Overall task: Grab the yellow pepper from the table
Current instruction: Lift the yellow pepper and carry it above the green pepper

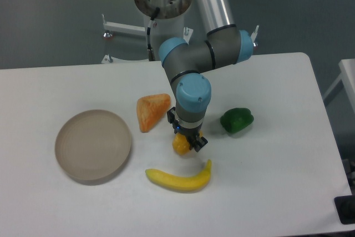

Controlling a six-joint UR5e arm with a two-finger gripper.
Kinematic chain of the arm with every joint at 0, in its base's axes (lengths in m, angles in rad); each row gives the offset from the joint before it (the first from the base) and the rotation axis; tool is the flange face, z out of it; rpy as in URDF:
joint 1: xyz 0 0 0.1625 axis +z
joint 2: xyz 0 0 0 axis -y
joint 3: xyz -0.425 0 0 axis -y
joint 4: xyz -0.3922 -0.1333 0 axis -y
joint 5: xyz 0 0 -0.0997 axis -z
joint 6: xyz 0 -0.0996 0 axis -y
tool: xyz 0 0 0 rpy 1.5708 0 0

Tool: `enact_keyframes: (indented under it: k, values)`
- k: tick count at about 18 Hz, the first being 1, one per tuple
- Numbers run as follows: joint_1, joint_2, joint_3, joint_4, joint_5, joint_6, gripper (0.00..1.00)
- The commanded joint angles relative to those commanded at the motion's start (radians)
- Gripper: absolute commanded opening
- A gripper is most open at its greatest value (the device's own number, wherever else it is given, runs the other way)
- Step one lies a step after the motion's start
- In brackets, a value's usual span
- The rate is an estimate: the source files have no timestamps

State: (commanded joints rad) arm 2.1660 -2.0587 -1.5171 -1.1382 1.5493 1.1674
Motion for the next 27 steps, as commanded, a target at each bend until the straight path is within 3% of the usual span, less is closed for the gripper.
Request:
enact_keyframes:
  k: [8,14,15,22,27]
  values:
    - [0.112,0.107,0.018,-0.040,-0.021,0.023,0.16]
    - [0.176,0.118,0.153,-0.256,-0.026,0.158,0.14]
    - [0.187,0.123,0.160,-0.265,-0.028,0.178,0.14]
    - [0.219,0.124,0.164,-0.264,-0.014,0.322,0.16]
    - [0.219,0.126,0.160,-0.255,-0.005,0.334,0.20]
